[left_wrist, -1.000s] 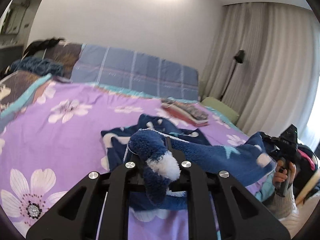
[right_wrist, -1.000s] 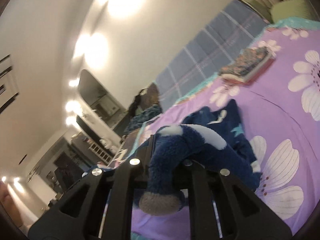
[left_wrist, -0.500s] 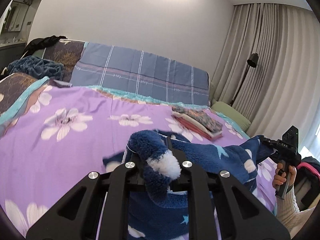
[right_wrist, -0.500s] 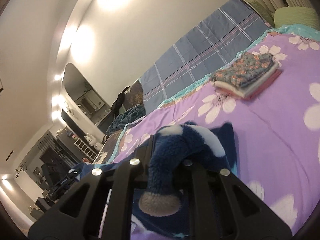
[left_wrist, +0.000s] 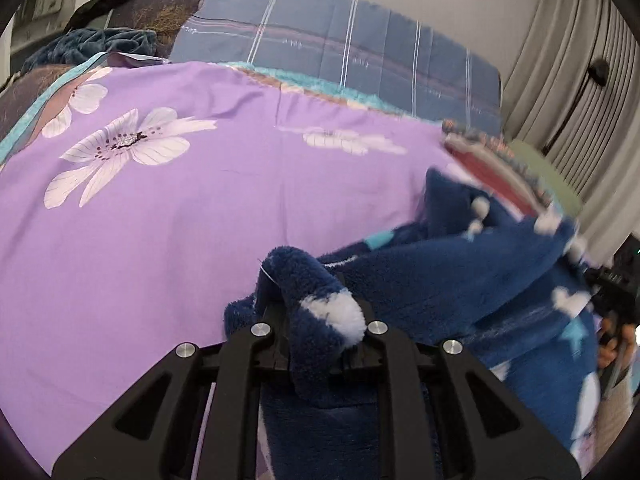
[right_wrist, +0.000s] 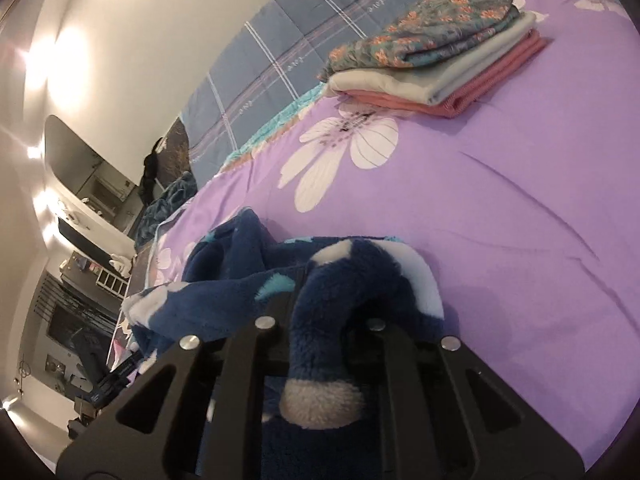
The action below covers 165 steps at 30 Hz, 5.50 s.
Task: Fold small clothes
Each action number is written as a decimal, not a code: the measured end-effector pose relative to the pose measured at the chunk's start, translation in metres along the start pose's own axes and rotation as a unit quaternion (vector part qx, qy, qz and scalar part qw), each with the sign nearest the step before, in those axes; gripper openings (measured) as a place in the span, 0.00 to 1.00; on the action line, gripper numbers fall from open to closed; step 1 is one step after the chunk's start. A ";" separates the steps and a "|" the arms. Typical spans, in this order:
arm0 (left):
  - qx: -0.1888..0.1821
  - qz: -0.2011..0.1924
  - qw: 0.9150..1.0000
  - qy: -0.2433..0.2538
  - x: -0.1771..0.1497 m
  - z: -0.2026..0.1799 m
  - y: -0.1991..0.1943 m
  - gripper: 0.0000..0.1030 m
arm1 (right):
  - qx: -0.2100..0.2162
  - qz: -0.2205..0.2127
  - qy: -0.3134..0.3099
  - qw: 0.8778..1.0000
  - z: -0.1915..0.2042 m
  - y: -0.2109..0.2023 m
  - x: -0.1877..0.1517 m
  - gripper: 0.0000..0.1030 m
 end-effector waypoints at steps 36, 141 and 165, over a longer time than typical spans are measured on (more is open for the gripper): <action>0.016 0.012 0.984 0.176 0.017 -0.012 -0.003 0.54 | -0.073 0.034 -0.333 0.940 0.031 0.002 0.023 0.73; -0.157 0.051 0.885 0.435 -0.189 -0.415 -0.024 0.24 | 0.208 0.183 0.020 0.961 -0.041 -0.034 0.029 0.88; -0.176 0.004 0.874 0.454 -0.190 -0.396 -0.063 0.48 | 0.030 0.085 -0.084 0.992 -0.035 -0.025 0.029 0.53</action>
Point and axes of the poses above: each gripper's, at about its wrist camera, not at the fingertips, and y roughly the way its jaws point, z to its left, x to its top, the point moved 7 cm from there along y, roughly the way its jaws point, and after that the axes turned 6 degrees about -z, right-handed, at the moved point
